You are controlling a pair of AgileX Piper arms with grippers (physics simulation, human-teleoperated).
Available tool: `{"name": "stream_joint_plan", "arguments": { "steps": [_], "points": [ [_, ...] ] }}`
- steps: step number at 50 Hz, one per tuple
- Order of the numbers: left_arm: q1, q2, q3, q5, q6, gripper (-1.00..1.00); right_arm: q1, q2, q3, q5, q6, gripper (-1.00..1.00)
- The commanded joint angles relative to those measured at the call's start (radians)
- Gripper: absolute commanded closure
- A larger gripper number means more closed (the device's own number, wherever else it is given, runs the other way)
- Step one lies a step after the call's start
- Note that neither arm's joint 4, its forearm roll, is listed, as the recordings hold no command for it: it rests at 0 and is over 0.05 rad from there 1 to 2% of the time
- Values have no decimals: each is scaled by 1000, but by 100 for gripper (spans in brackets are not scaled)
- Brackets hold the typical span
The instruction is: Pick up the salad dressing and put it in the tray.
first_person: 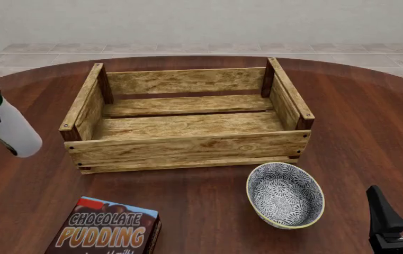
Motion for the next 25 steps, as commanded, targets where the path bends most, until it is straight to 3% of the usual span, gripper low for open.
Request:
{"name": "stream_joint_plan", "arguments": {
  "steps": [1,25],
  "points": [
    [-55,93,-79,-29,24,100,2,4,0,-4,-3,-100],
    [-172,236,-196,-55,20,100,-2,11,1,-9,6,-100]
  ]
}}
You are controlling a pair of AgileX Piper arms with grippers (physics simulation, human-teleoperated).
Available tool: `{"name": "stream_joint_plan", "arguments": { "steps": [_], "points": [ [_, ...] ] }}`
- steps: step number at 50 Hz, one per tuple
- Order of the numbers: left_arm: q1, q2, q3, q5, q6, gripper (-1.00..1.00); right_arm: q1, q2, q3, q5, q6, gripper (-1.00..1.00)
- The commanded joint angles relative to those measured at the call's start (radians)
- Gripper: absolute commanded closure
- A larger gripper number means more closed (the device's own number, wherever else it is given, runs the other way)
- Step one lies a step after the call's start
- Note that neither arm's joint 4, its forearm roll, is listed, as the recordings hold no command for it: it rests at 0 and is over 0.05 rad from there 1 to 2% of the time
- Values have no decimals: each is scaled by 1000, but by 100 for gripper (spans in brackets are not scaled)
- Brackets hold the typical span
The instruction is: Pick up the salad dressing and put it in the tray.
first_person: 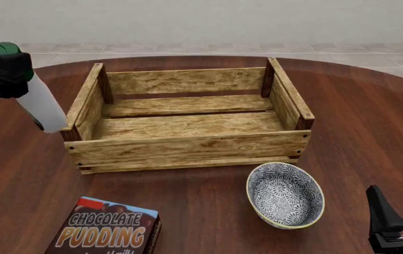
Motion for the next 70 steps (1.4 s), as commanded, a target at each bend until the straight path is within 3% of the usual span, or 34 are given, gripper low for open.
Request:
{"name": "stream_joint_plan", "arguments": {
  "steps": [1,31,70],
  "points": [
    [-53,71,-64,-22,17,100,-2,1,0,0,4,-100],
    [-122,289,-161,-122,72,100,-10,-3,0,2,10,-100],
    [-213,470,-334,-130,-4,100,-20,-16,-2,11,15,-100]
  ]
}}
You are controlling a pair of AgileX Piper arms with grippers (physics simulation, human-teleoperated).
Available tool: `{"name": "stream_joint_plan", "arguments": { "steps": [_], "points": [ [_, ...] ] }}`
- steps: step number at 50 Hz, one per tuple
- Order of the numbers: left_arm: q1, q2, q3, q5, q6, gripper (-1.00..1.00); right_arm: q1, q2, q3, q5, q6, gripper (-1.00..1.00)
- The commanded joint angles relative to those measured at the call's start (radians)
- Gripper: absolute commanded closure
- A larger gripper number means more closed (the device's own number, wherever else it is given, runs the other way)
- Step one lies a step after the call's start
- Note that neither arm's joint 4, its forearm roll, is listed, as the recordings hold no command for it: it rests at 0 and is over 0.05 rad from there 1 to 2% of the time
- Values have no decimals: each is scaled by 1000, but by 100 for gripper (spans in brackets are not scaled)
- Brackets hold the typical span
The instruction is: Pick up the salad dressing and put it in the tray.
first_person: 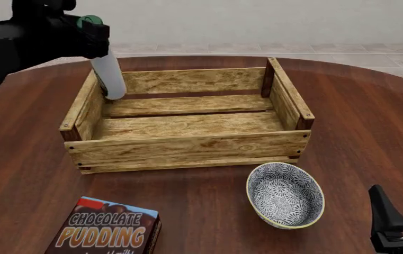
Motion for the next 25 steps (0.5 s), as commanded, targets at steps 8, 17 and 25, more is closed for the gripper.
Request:
{"name": "stream_joint_plan", "arguments": {
  "steps": [8,17,25],
  "points": [
    [-33,89,-81,-5,-12,100,-2,-10,0,7,2,-100],
    [-47,150,-123,-10,-31,100,-2,-17,-1,13,0,-100],
    [-51,210,-172,-6,-44,100,1,-23,0,18,-5,-100]
  ]
}}
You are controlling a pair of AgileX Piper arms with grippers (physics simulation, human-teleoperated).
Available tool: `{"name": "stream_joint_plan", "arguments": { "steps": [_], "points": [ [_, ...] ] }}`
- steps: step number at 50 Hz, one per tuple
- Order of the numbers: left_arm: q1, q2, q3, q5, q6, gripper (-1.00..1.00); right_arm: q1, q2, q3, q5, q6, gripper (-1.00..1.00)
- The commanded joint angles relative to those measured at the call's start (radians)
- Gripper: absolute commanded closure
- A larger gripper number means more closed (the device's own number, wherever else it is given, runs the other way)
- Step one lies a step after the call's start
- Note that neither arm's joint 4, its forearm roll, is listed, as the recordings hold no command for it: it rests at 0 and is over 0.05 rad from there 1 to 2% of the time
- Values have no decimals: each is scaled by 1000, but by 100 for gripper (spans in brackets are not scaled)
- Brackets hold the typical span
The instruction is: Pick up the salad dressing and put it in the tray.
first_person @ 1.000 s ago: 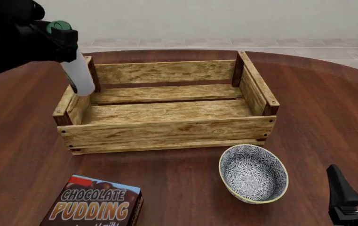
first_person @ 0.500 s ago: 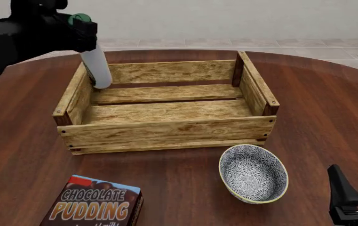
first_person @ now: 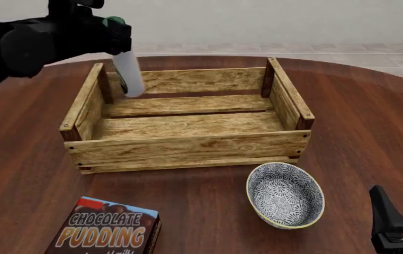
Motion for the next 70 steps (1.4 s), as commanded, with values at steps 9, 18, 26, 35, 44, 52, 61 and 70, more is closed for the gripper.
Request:
{"name": "stream_joint_plan", "arguments": {
  "steps": [9,18,26,35,44,52,61,70],
  "points": [
    [-21,112,-107,15,-11,100,3,-16,0,13,-10,-100],
    [-26,152,-116,-1,-23,100,3,-20,0,16,-14,-100],
    [-23,195,-128,-13,-26,100,0,-21,-4,19,-11,-100],
    [-24,232,-149,-5,-29,100,-4,-22,-2,17,-6,-100],
    [-24,259,-156,-11,-39,100,-7,-23,-2,17,-4,-100],
    [-27,275,-153,-14,-45,100,-10,-23,-1,15,-2,-100],
    [-27,295,-141,-25,-57,100,-13,-24,-3,17,2,-100],
    [-25,311,-126,-41,-69,100,-15,-24,-1,14,5,-100]
  ]
}}
